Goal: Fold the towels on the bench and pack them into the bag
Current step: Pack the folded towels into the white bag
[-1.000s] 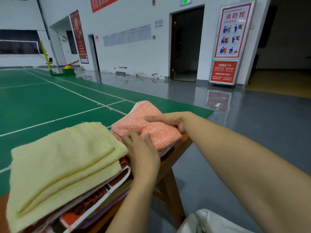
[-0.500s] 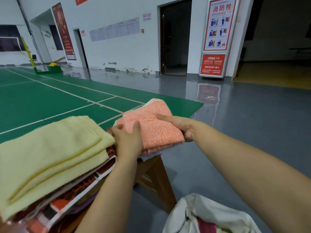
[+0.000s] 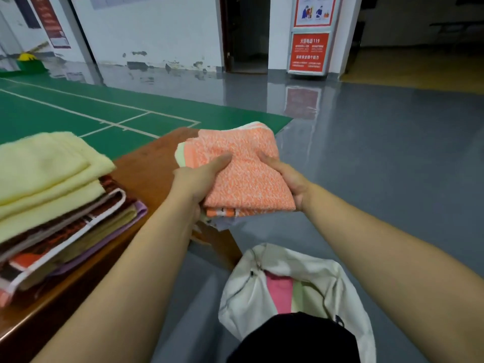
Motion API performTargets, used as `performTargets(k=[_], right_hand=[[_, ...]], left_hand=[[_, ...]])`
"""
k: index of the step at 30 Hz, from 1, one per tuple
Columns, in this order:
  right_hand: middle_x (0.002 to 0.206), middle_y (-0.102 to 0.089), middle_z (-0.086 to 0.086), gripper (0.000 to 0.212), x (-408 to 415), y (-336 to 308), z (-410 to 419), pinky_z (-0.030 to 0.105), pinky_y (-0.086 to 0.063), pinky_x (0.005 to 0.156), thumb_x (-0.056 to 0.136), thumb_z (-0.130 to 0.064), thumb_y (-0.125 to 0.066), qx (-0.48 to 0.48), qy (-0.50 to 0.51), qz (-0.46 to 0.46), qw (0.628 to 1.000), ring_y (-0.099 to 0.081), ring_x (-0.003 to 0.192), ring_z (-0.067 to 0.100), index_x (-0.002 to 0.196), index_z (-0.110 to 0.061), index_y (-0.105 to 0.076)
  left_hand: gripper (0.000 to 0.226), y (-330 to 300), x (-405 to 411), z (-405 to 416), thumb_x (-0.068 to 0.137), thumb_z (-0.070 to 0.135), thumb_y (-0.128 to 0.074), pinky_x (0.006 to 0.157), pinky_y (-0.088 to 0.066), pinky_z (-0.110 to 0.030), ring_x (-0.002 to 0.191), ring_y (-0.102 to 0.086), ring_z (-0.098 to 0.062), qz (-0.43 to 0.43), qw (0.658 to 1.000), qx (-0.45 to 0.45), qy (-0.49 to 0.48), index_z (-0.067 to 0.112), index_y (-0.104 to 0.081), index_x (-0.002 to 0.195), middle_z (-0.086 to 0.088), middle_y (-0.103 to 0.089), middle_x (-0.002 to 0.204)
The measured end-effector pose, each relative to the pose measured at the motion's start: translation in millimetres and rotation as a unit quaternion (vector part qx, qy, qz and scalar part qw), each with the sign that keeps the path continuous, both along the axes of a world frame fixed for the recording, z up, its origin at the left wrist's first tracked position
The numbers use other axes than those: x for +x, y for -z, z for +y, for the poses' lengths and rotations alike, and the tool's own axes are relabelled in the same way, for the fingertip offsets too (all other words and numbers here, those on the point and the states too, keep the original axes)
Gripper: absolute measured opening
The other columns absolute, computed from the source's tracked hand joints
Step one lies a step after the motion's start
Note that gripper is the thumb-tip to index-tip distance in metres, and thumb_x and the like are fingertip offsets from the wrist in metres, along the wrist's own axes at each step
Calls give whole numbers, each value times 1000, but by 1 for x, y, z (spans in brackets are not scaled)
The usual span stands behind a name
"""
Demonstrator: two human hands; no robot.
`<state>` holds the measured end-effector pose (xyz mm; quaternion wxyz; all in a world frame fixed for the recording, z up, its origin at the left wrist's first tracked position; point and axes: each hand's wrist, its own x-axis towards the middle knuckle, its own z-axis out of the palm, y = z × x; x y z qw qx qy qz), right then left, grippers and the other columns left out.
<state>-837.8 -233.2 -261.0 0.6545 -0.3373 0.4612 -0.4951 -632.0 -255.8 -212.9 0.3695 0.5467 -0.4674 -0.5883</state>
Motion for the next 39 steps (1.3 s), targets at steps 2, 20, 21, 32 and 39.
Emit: performTargets(k=[2,20,21,32,39], right_hand=[[123,-69,21,81,-16,22,21,57,-52,97,68,-54,-81,-7,21,-31,999,-65,115,41,132,-13,-54],[118,-68,29,130,-112,281,231,56,-57,82,20,-54,-101,257,259,-150,919,-69,103,47,134,-11,-54],[118,-69,28,128,-109,290,229,56,-57,82,24,-57,-100,267,265,-146,915,-69,103,46,136,-15,-53],[133,-65,6,98,-100,355,200,54,-45,107,55,-103,-50,298,396,-40,867,-61,122,26,132,-43,-60],[124,-70,10,93,-100,313,200,49,-42,109,85,-89,-22,259,411,-73,871,-63,118,31,129,-20,-67]], left_hand=[[119,16,-19,19,49,59,-95,78,-62,-53,94,-71,-31,14,1000,8,26,12,-34,139,-11,-65,119],[60,281,-148,123,73,35,-88,98,-54,-53,103,-72,-34,74,928,288,224,7,-66,122,-14,-76,110],[57,291,-144,122,75,34,-87,98,-54,-52,103,-73,-32,68,931,286,219,9,-67,121,-12,-76,110],[52,335,-125,102,71,31,-88,96,-56,-51,99,-74,-29,22,956,241,164,14,-70,117,-6,-77,107],[57,337,-125,104,69,32,-91,96,-55,-54,100,-73,-33,35,950,252,178,12,-69,118,-11,-77,108]])
